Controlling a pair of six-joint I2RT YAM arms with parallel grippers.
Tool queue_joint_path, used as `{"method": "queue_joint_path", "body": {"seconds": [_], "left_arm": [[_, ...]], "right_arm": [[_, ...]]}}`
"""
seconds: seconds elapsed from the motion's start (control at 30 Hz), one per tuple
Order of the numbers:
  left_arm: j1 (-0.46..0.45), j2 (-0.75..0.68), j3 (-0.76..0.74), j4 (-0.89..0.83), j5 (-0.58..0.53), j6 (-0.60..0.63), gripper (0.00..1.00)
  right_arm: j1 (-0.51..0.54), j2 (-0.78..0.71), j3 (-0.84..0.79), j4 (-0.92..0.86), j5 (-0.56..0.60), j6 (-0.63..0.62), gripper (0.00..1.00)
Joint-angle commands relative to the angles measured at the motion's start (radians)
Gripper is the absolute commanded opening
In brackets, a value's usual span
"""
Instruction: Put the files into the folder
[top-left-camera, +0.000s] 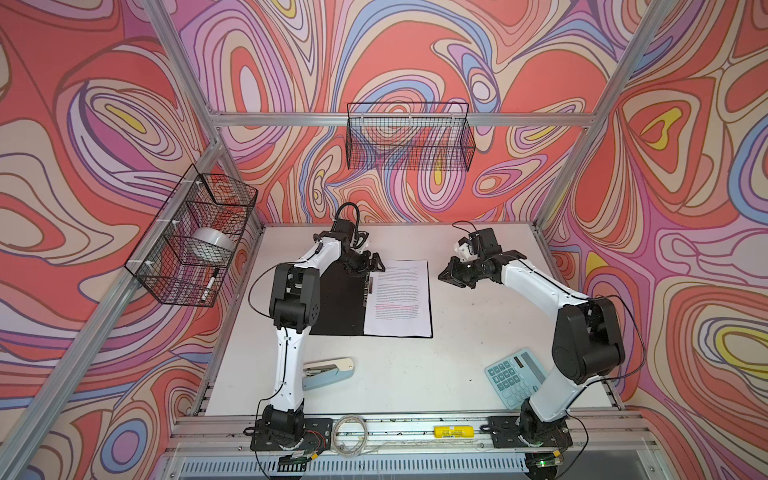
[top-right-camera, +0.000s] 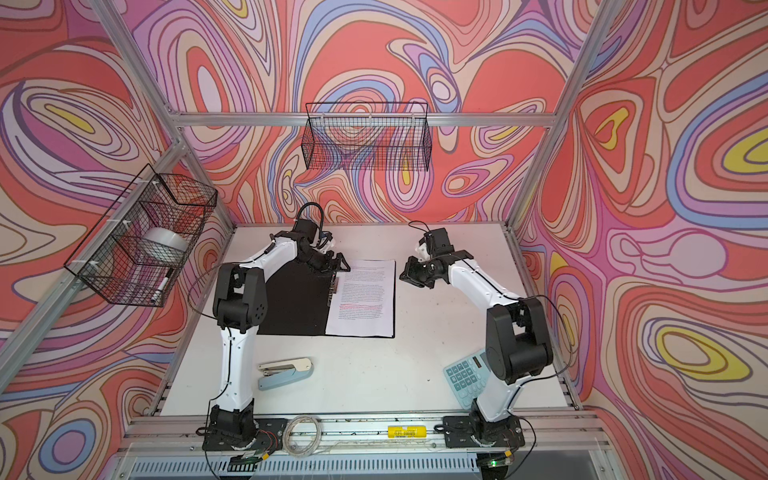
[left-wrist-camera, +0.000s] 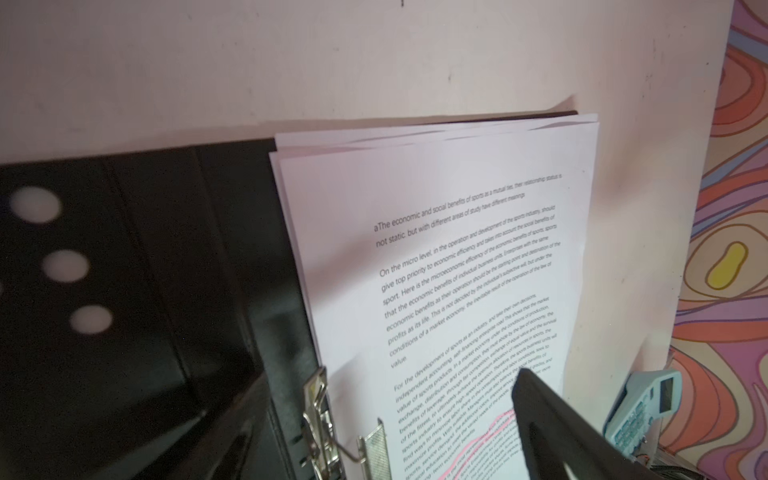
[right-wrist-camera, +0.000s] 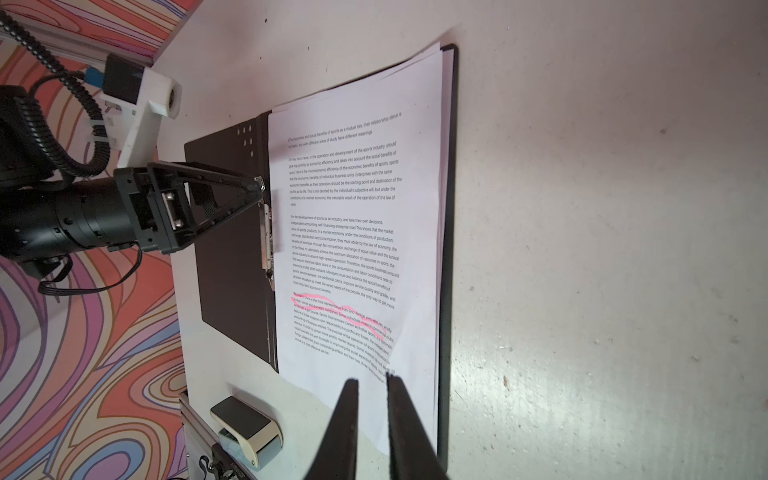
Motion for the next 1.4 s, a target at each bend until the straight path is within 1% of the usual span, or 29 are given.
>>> {"method": "queue_joint_path", "body": {"seconds": [0.0,0.1,0.2,0.3,0.37,0.57,0.7,0.83,1.1,1.2,1.37], "left_arm": [[0.022,0.017,0.004,0.032,0.076,-0.047,0.91],[0.034,0.014,-0.01,0.055,0.124,-0.076,0.9],[0.043,0.012,-0.017,0.062,0.15,-0.095,0.9],[0.05,0.001,-0.046,0.106,0.181,-0.124,0.89],[0.05,0.005,-0.043,0.106,0.182,-0.128,0.89],[0.052,0.017,-0.031,0.098,0.161,-0.125,0.89],[0.052,0.029,-0.026,0.105,0.231,-0.134,0.88],[0.052,0.038,-0.014,0.091,0.241,-0.135,0.86],[0.052,-0.012,-0.043,0.119,0.255,-0.145,0.86],[0.052,-0.041,-0.081,0.155,0.277,-0.16,0.85],[0.052,-0.082,-0.123,0.167,0.315,-0.165,0.85]], "right_arm": [[0.002,0.023,0.019,-0.002,-0.011,-0.013,0.15],[0.002,0.027,0.017,0.004,-0.015,-0.012,0.15],[0.002,0.032,0.019,0.008,-0.017,-0.012,0.15],[0.002,0.045,0.024,0.019,-0.026,-0.008,0.15],[0.002,0.067,0.027,0.026,-0.034,-0.004,0.15],[0.002,0.071,0.036,0.029,-0.036,-0.002,0.14],[0.002,0.075,0.034,0.03,-0.036,-0.004,0.14],[0.002,0.08,0.032,0.037,-0.039,-0.003,0.14],[0.002,0.09,0.042,0.036,-0.042,-0.008,0.14],[0.002,0.096,0.043,0.039,-0.045,-0.009,0.14],[0.002,0.103,0.049,0.041,-0.053,-0.009,0.14]]}}
